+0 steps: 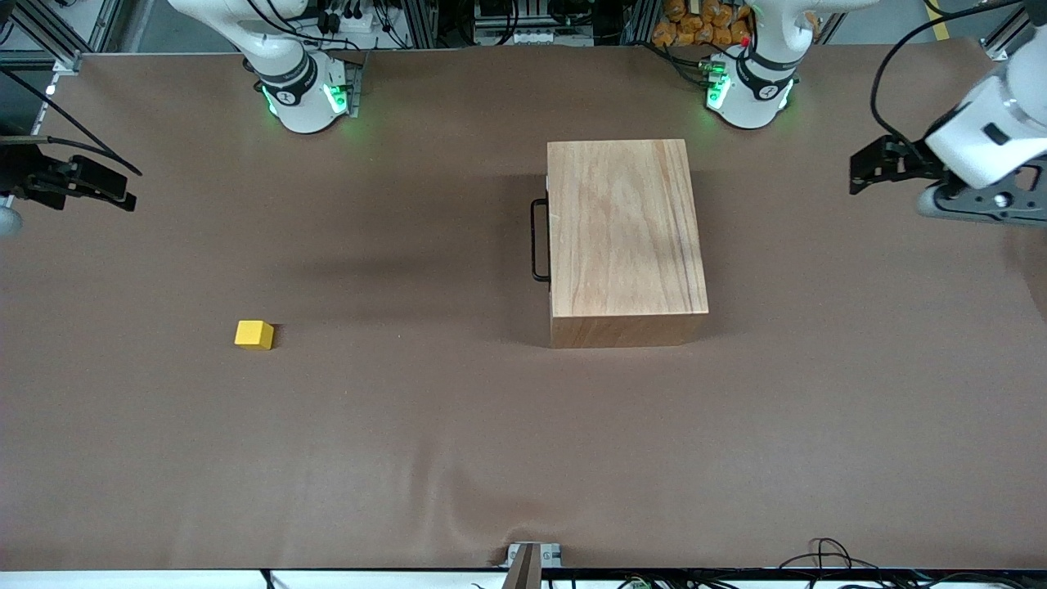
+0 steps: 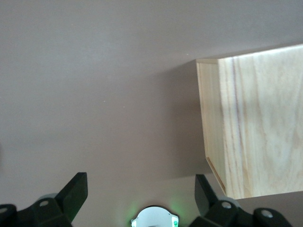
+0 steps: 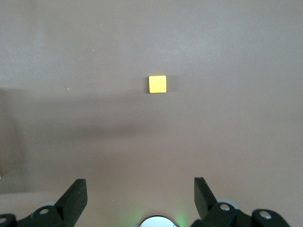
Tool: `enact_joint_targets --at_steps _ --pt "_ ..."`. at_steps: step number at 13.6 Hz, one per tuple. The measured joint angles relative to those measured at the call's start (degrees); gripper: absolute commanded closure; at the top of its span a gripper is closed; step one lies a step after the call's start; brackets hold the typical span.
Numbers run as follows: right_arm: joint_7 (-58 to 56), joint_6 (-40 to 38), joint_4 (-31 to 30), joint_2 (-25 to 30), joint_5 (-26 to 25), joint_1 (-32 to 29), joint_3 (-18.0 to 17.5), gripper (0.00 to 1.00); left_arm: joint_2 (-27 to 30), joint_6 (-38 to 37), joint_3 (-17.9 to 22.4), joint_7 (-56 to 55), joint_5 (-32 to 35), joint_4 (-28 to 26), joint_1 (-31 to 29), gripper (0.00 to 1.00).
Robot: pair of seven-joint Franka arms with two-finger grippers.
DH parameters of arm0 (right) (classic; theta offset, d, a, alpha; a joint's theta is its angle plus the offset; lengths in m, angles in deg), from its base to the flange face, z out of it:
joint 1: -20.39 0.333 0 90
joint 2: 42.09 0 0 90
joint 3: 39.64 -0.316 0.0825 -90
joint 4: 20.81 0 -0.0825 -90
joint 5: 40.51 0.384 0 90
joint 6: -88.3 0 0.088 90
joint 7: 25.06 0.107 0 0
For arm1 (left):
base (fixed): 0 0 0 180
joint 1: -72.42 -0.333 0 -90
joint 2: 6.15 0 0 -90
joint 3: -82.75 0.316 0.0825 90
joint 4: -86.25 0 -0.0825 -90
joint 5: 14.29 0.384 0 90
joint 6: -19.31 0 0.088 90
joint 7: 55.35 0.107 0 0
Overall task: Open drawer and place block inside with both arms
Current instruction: 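Move the left gripper toward the drawer handle of the wooden box, then lower the left gripper onto the black drawer handle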
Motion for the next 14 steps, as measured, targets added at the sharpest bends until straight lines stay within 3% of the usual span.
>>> enact_joint_targets --at_steps 4,8,14 --pt "0.00 1.05 -0.47 0.00 0.01 1.05 -0.13 0.00 -1.04 0.04 -4.67 -3.25 -0.16 0.03 0.17 0.00" --pt "0.01 1.13 -0.84 0.00 0.02 1.57 -0.07 0.00 -2.47 0.19 -9.48 -15.05 -2.14 1.27 1.27 0.00" --pt "0.04 2.39 -3.73 0.05 0.05 1.94 -0.12 0.00 -7.32 0.98 -11.12 -34.71 -2.21 5.10 10.95 0.00"
